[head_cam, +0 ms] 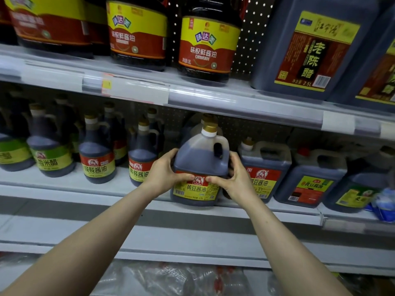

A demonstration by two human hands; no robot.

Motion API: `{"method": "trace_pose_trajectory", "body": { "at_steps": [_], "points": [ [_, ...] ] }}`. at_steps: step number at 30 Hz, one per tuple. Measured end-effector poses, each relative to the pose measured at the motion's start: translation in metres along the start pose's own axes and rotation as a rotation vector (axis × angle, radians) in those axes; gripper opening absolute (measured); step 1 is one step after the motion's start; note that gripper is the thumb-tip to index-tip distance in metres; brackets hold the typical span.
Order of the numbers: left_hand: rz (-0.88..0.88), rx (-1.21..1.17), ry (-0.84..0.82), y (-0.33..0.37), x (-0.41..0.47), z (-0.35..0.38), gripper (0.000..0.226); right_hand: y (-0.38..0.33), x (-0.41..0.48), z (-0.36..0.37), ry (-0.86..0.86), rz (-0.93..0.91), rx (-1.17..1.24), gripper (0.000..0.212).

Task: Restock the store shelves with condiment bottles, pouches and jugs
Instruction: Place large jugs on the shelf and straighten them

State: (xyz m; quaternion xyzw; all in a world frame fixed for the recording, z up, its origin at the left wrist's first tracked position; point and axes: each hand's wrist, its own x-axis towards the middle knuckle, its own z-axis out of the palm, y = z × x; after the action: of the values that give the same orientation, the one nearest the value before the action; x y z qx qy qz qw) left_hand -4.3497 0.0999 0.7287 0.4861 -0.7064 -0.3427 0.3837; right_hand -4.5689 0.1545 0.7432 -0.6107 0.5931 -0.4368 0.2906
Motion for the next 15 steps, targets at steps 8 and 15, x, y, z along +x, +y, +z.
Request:
{"method": "trace_pose_trajectory", "body": {
  "at_steps": [8,15],
  "points": [
    [-0.034,-0.015,0.017,-0.005,0.013,0.003,0.085,-0.001,0.017,0.002,0.004,0.020,-0.025,0.069],
    [-0.068,0.016,0.032,-0.014,0.008,0.019,0.102,0.016,0.008,0.011,0.059,0.076,-0.074,0.086]
  ]
}}
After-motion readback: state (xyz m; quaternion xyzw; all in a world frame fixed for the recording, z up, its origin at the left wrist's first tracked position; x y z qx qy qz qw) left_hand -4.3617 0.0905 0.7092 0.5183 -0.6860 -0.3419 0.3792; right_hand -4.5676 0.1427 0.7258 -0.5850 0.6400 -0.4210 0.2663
